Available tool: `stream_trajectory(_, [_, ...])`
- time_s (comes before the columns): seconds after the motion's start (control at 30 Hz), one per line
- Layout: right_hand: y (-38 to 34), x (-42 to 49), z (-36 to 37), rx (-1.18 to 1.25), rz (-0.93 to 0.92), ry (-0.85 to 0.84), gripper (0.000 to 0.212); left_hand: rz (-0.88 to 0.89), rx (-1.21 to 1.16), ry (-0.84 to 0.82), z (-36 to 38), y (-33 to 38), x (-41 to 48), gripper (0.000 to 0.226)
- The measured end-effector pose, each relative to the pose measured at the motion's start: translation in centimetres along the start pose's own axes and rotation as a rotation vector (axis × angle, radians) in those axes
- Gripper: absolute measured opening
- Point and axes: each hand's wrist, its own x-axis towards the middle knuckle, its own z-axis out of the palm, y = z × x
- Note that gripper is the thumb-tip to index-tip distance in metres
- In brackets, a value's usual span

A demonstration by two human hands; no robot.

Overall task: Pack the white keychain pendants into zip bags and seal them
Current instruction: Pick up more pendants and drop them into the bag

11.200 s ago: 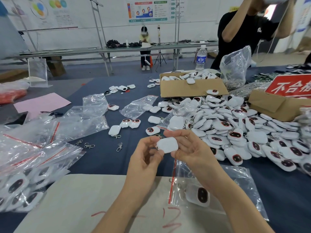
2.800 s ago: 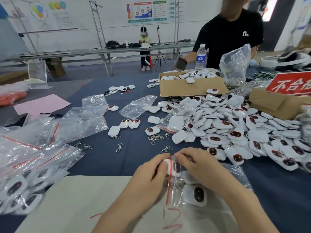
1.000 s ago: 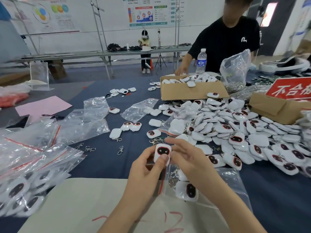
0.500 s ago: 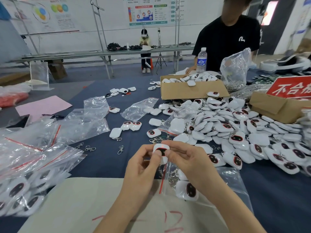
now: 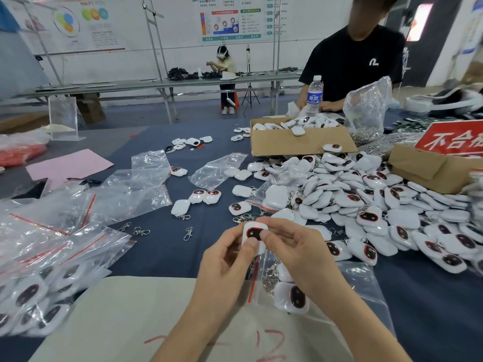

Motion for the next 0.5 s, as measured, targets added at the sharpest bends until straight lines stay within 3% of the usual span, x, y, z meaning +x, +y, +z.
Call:
stream_trajectory(0.13, [-0.32, -0.03, 0.05, 0.022, 0.002, -0.028, 0.043, -0.006, 0.01, -0.002, 0.04, 0.0, -0.07, 0.03])
stream_trajectory(0.5, [0.26, 0.01, -0.21, 0.007, 0.018, -0.013, 0.033, -0.023, 0.008, 0.005, 0.1, -0.07, 0.06, 0.027])
